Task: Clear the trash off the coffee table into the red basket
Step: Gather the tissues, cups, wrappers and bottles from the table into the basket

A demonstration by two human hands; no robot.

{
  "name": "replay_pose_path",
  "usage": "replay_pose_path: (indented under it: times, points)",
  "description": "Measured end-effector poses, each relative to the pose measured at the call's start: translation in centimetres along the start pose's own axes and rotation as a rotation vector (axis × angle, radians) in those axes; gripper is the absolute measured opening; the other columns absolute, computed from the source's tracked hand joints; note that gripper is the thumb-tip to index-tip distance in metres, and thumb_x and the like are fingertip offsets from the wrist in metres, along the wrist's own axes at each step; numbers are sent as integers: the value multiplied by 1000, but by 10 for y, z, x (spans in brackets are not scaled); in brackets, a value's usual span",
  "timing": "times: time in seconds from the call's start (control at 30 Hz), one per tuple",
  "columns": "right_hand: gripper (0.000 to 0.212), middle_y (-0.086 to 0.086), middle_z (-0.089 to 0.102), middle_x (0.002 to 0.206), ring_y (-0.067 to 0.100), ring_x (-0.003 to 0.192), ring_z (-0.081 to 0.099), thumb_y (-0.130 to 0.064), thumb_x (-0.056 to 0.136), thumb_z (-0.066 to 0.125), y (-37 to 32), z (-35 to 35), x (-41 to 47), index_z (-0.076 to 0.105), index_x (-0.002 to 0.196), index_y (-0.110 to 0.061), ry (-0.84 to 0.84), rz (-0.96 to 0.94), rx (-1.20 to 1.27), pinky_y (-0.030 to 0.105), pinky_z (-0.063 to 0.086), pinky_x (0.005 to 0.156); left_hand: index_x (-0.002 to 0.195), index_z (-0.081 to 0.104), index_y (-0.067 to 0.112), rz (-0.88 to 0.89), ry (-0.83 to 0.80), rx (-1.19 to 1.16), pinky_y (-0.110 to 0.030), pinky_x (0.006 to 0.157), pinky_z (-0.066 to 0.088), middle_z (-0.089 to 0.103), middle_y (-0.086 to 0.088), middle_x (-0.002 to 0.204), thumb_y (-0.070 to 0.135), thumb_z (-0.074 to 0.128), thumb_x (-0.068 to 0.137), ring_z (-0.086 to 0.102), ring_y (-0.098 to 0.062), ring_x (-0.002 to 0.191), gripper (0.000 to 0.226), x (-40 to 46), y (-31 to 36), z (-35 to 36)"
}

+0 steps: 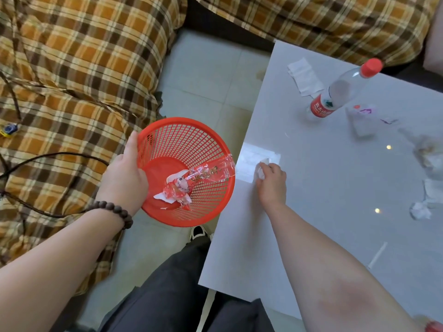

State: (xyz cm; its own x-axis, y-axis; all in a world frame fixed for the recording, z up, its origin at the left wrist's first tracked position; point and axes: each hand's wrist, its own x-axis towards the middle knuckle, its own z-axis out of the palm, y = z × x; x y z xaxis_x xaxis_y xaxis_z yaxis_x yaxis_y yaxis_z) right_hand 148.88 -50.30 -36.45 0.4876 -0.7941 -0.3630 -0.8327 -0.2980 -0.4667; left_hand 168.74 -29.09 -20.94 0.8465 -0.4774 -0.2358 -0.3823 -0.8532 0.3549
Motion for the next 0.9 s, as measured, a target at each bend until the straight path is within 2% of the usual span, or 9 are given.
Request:
replay_pose_path:
  times: [0.1, 0.23, 0.37, 0.47, 0.53, 0.6, 0.7, 0.8, 0.9]
  points:
    - [38, 9, 54, 120, 31, 110, 43, -1, 85, 41, -5, -6, -4, 59, 114, -18, 27, 60, 101, 31, 34, 75, 147, 12, 25, -3, -12, -6, -34, 56, 38, 50, -8, 88, 5, 37, 87, 50, -22, 70, 68, 1, 0, -1]
    - [38, 9, 55, 123, 29, 112, 50, -5, 90, 40, -17, -26, -12, 56, 122, -18, 53, 43, 170, 31, 38, 83, 147, 9, 25, 4, -27, -28, -34, 57, 39, 53, -12, 94, 6, 36, 88, 51, -24, 72, 68, -3, 8, -3]
    - [36, 5, 57, 122, 22, 110, 54, -5, 90, 44, -40, -63, -33, 54, 123, -18, 196, 21, 348, 24, 37, 87, 146, 6, 29, -4, -33, -59, -33, 57, 41, 54, -11, 96, 7, 36, 88, 51, -22, 73, 69, -14, 24, -7]
    - [37, 2, 57, 124, 18, 112, 54, -7, 90, 48, -60, -100, -52, 54, 125, -18, 309, -50, 449, 27, 42, 94, 147, 6, 29, 32, -11, -87, -30, 55, 37, 53, -9, 93, 7, 37, 89, 50, -18, 69, 69, -21, 43, -12]
    - [36, 1, 57, 125, 14, 114, 52, -9, 90, 48, -75, -122, -65, 54, 125, -18, 348, -151, 462, 22, 39, 94, 147, 6, 29, 54, 10, -98, -25, 51, 33, 54, -10, 94, 8, 36, 89, 47, -15, 64, 68, -25, 59, -17]
    - [35, 0, 57, 124, 12, 114, 51, -11, 91, 49, -91, -139, -76, 54, 125, -18, 329, -277, 450, 22, 38, 94, 146, 6, 31, 67, 24, -122, -23, 48, 30, 53, -11, 98, 8, 35, 89, 46, -14, 64, 68, -30, 75, -20]
    - [36, 3, 57, 124, 17, 115, 49, -10, 92, 49, -108, -154, -87, 53, 127, -15, 236, -447, 358, 26, 37, 96, 146, 5, 33, 91, 29, -155, -31, 56, 38, 55, -14, 104, 9, 34, 89, 51, -22, 75, 69, -44, 100, -22]
    - [38, 5, 54, 128, 20, 119, 45, -13, 94, 48, -111, -159, -92, 51, 131, -16, 147, -481, 246, 30, 37, 99, 146, 5, 33, 113, 22, -175, -39, 67, 44, 53, -15, 110, 10, 35, 88, 54, -31, 86, 69, -59, 121, -20]
    - [45, 4, 50, 134, 20, 123, 40, -18, 93, 49, -103, -164, -97, 43, 138, -20, 99, -462, 191, 36, 36, 101, 146, 6, 32, 140, 14, -174, -38, 71, 42, 52, -17, 116, 8, 37, 87, 53, -34, 94, 71, -71, 136, -18]
